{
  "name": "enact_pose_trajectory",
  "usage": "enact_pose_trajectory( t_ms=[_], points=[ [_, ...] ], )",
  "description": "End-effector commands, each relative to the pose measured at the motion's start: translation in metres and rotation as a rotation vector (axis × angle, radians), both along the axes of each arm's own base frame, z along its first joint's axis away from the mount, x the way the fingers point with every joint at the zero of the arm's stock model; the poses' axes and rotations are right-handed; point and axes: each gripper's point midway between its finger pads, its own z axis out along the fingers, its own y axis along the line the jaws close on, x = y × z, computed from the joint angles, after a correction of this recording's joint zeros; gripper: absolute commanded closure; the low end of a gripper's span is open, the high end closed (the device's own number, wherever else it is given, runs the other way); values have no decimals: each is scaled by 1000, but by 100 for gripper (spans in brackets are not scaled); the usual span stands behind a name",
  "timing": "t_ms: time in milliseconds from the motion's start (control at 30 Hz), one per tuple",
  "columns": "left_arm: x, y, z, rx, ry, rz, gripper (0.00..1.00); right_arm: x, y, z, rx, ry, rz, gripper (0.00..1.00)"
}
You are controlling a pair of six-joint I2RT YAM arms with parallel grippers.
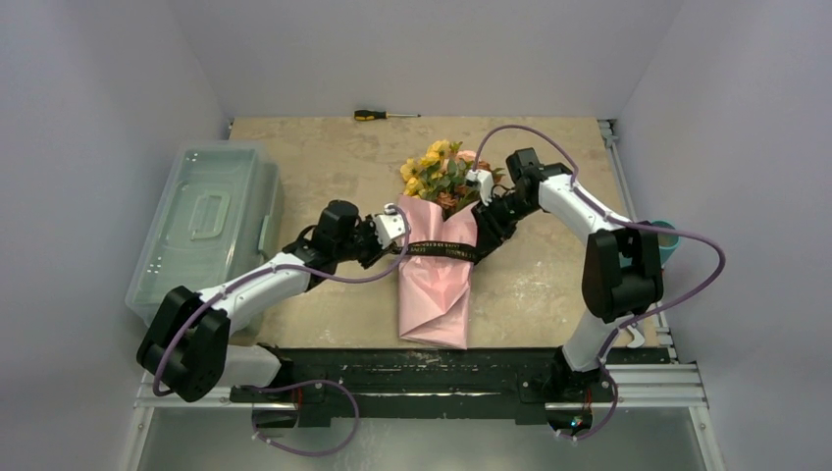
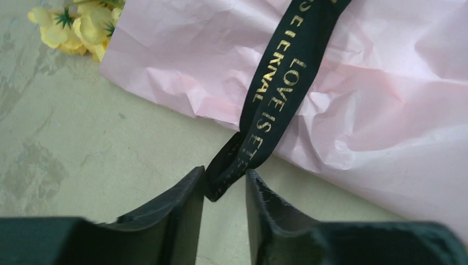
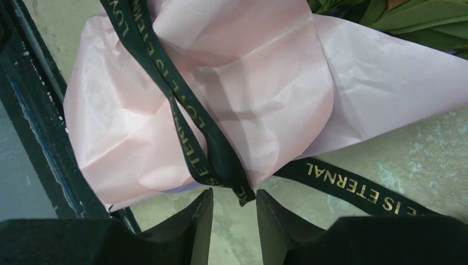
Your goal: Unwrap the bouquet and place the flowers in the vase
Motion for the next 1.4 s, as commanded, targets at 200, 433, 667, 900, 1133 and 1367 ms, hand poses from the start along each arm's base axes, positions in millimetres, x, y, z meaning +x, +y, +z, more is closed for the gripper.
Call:
enact_pose_trajectory(
  t_ms=[200, 433, 667, 900, 1133, 1367],
  points=[
    [-17, -66, 53, -35, -268, -311, 60, 16, 30, 59, 152, -94, 27, 57],
    [-26, -102, 50, -47, -296, -411, 60, 16, 63, 51, 165, -75, 88, 56],
    [-28, -109, 39, -27, -289, -448, 60, 17, 88, 40, 162, -62, 126, 57],
    [-36, -111, 30, 2, -291, -478, 60, 20, 97, 33, 180, -27, 134, 67],
    [-31, -114, 21, 27, -298, -470, 60, 13, 95, 36, 188, -29, 168, 100],
    [-28, -122, 21, 24, -315, -475, 61, 8, 95, 42, 203, -44, 180, 100]
  ],
)
